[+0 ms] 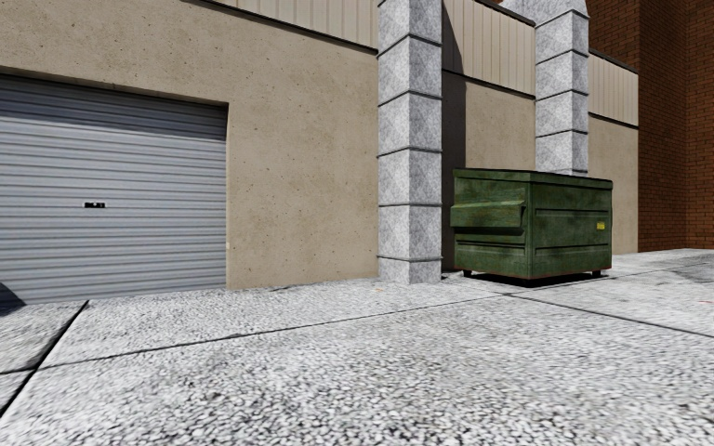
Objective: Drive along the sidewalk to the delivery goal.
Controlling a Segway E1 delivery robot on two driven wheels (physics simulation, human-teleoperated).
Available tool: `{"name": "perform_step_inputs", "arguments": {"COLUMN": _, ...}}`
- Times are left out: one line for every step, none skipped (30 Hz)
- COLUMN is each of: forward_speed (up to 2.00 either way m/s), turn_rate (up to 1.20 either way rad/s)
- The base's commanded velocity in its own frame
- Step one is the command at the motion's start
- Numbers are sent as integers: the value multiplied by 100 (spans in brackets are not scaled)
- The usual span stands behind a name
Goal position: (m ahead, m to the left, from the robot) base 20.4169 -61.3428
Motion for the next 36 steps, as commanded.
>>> {"name": "perform_step_inputs", "arguments": {"forward_speed": 0, "turn_rate": 0}}
{"name": "perform_step_inputs", "arguments": {"forward_speed": 0, "turn_rate": 0}}
{"name": "perform_step_inputs", "arguments": {"forward_speed": 0, "turn_rate": 0}}
{"name": "perform_step_inputs", "arguments": {"forward_speed": 0, "turn_rate": 0}}
{"name": "perform_step_inputs", "arguments": {"forward_speed": 0, "turn_rate": 0}}
{"name": "perform_step_inputs", "arguments": {"forward_speed": 0, "turn_rate": 0}}
{"name": "perform_step_inputs", "arguments": {"forward_speed": 0, "turn_rate": 0}}
{"name": "perform_step_inputs", "arguments": {"forward_speed": 0, "turn_rate": 0}}
{"name": "perform_step_inputs", "arguments": {"forward_speed": 0, "turn_rate": 0}}
{"name": "perform_step_inputs", "arguments": {"forward_speed": 0, "turn_rate": 0}}
{"name": "perform_step_inputs", "arguments": {"forward_speed": 0, "turn_rate": 0}}
{"name": "perform_step_inputs", "arguments": {"forward_speed": 0, "turn_rate": 0}}
{"name": "perform_step_inputs", "arguments": {"forward_speed": 0, "turn_rate": 0}}
{"name": "perform_step_inputs", "arguments": {"forward_speed": 0, "turn_rate": 0}}
{"name": "perform_step_inputs", "arguments": {"forward_speed": 0, "turn_rate": 0}}
{"name": "perform_step_inputs", "arguments": {"forward_speed": 0, "turn_rate": 0}}
{"name": "perform_step_inputs", "arguments": {"forward_speed": 0, "turn_rate": 0}}
{"name": "perform_step_inputs", "arguments": {"forward_speed": 0, "turn_rate": 0}}
{"name": "perform_step_inputs", "arguments": {"forward_speed": 0, "turn_rate": 0}}
{"name": "perform_step_inputs", "arguments": {"forward_speed": 0, "turn_rate": 0}}
{"name": "perform_step_inputs", "arguments": {"forward_speed": 0, "turn_rate": 0}}
{"name": "perform_step_inputs", "arguments": {"forward_speed": 0, "turn_rate": 0}}
{"name": "perform_step_inputs", "arguments": {"forward_speed": 0, "turn_rate": 0}}
{"name": "perform_step_inputs", "arguments": {"forward_speed": 0, "turn_rate": 0}}
{"name": "perform_step_inputs", "arguments": {"forward_speed": 0, "turn_rate": 0}}
{"name": "perform_step_inputs", "arguments": {"forward_speed": 0, "turn_rate": 0}}
{"name": "perform_step_inputs", "arguments": {"forward_speed": 0, "turn_rate": 0}}
{"name": "perform_step_inputs", "arguments": {"forward_speed": 0, "turn_rate": 0}}
{"name": "perform_step_inputs", "arguments": {"forward_speed": 0, "turn_rate": 0}}
{"name": "perform_step_inputs", "arguments": {"forward_speed": 0, "turn_rate": 0}}
{"name": "perform_step_inputs", "arguments": {"forward_speed": 0, "turn_rate": -14}}
{"name": "perform_step_inputs", "arguments": {"forward_speed": 0, "turn_rate": -14}}
{"name": "perform_step_inputs", "arguments": {"forward_speed": 0, "turn_rate": -59}}
{"name": "perform_step_inputs", "arguments": {"forward_speed": 0, "turn_rate": -67}}
{"name": "perform_step_inputs", "arguments": {"forward_speed": 0, "turn_rate": -69}}
{"name": "perform_step_inputs", "arguments": {"forward_speed": 0, "turn_rate": -69}}
